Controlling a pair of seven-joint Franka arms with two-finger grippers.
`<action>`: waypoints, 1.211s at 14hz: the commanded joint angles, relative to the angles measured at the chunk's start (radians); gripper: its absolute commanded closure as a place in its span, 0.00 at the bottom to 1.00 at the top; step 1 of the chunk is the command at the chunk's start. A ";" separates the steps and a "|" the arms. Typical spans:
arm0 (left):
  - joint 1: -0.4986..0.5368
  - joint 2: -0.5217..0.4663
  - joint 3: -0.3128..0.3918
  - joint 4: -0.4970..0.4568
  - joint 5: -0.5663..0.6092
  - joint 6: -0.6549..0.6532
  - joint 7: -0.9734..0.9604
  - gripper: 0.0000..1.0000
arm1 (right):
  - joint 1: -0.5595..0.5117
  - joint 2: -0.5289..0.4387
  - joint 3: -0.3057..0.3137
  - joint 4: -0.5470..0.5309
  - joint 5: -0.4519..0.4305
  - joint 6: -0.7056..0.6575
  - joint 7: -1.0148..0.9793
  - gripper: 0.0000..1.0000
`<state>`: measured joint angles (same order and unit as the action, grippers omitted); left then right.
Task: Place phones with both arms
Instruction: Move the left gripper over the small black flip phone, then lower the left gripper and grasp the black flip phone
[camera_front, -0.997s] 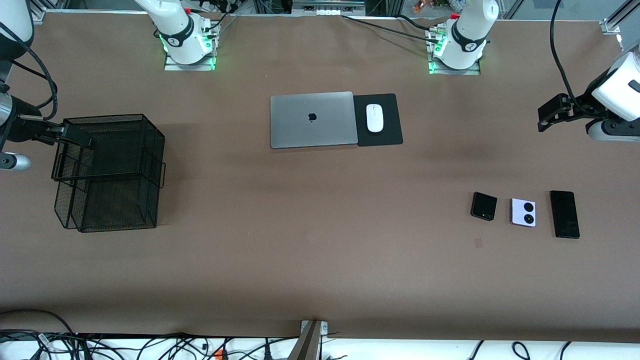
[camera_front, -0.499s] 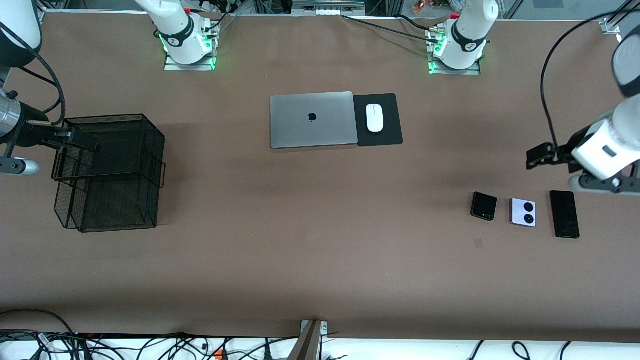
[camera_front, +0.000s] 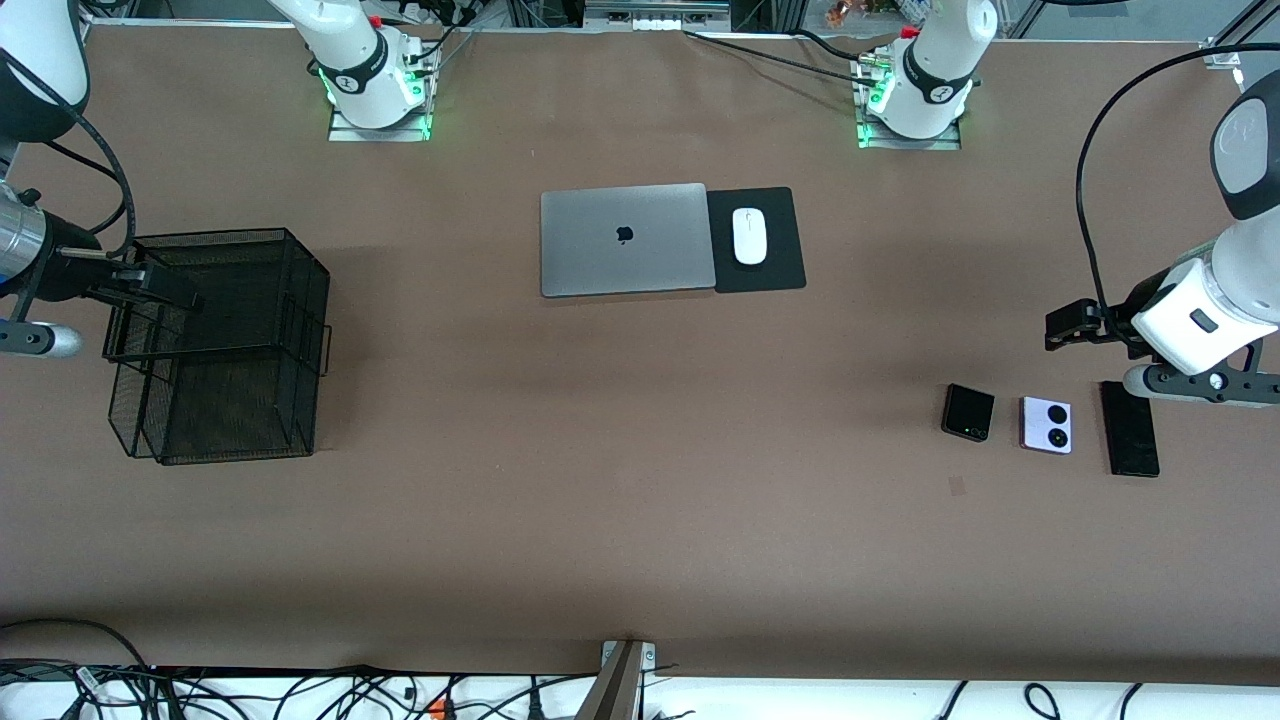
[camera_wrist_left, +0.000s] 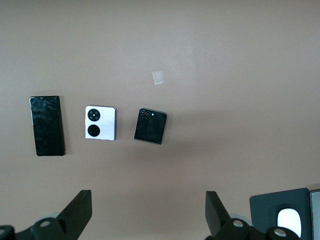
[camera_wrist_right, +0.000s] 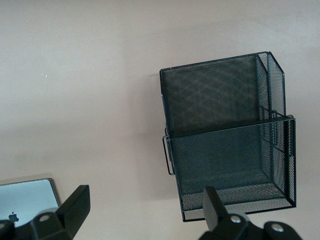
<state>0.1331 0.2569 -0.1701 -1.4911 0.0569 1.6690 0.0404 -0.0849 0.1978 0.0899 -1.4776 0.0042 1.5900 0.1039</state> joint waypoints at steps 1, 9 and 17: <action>0.006 -0.008 -0.002 0.006 -0.005 -0.006 0.026 0.00 | 0.000 0.006 -0.001 0.020 0.007 -0.007 -0.012 0.00; -0.024 0.114 -0.015 -0.006 0.104 0.075 0.038 0.00 | 0.002 0.006 0.001 0.016 -0.006 -0.012 -0.009 0.00; -0.018 0.406 -0.014 -0.014 0.175 0.350 0.042 0.00 | 0.002 0.006 0.001 0.014 -0.006 -0.004 -0.009 0.00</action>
<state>0.1110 0.6327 -0.1833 -1.5239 0.1841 2.0117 0.0652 -0.0848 0.1999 0.0899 -1.4775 0.0034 1.5902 0.1039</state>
